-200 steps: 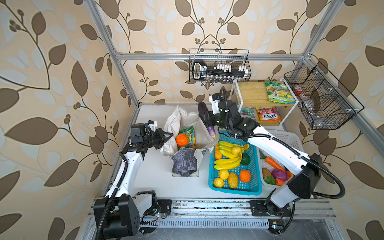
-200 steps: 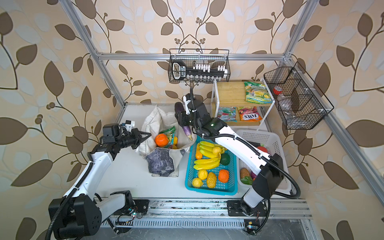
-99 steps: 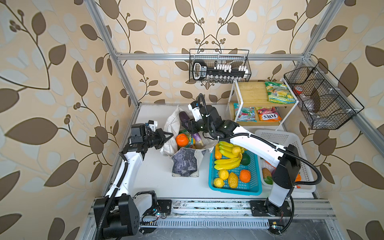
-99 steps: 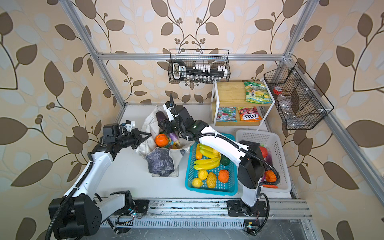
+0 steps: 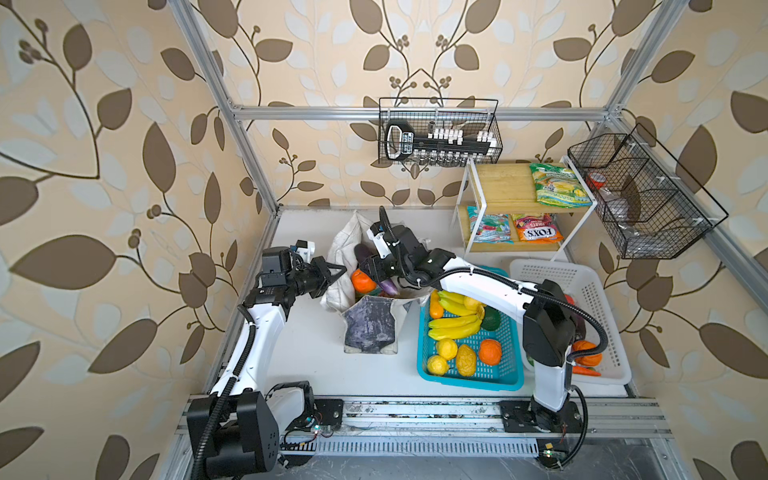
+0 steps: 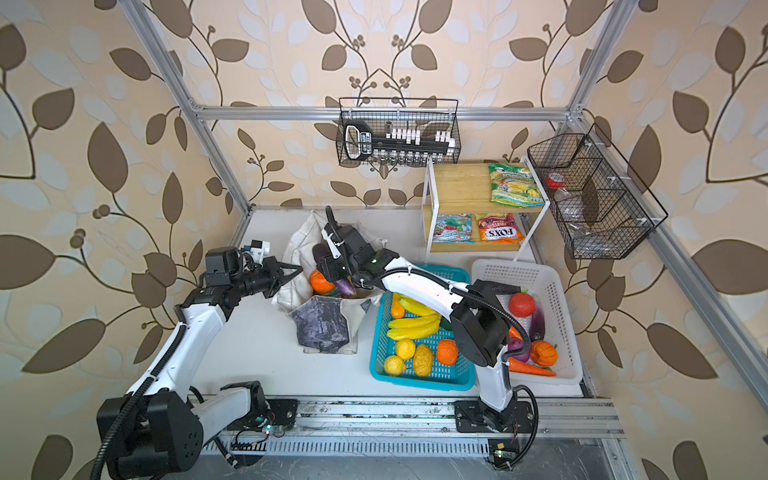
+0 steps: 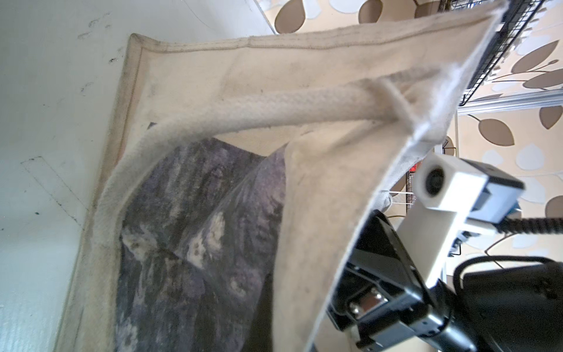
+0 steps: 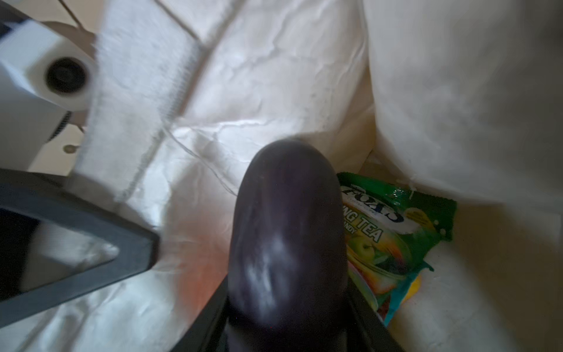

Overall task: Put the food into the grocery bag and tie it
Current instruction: 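Lower the eggplant into the tote and open the right gripper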

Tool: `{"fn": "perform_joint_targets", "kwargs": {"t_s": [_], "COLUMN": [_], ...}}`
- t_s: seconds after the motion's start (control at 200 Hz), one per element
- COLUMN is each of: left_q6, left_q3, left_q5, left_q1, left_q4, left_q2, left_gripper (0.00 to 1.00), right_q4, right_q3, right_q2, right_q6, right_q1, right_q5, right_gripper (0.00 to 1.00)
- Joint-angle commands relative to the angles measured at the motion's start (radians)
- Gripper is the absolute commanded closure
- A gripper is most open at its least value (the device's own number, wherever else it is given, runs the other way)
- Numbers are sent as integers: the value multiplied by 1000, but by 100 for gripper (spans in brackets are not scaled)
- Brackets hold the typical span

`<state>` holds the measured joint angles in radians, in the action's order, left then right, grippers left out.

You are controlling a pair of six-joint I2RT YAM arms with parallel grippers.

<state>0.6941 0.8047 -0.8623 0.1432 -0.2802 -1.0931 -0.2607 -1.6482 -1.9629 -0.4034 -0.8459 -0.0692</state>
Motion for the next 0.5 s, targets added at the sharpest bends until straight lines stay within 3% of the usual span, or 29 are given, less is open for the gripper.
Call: {"fn": "perform_joint_targets", "kwargs": {"t_s": [0.0, 0.495], "left_q6": [-20, -13], "left_q3": [27, 25], "left_q5": [-24, -30], "left_q1": [-13, -13], "left_q4": [14, 19], "left_q2": [27, 27], "left_gripper": [100, 100], "right_q4": [-20, -31], "right_q3": [-14, -17], "right_q2": [-33, -94], "right_q6": [10, 27], "right_q1": [-2, -11], "right_q5": [39, 91], "right_gripper": [59, 57]}}
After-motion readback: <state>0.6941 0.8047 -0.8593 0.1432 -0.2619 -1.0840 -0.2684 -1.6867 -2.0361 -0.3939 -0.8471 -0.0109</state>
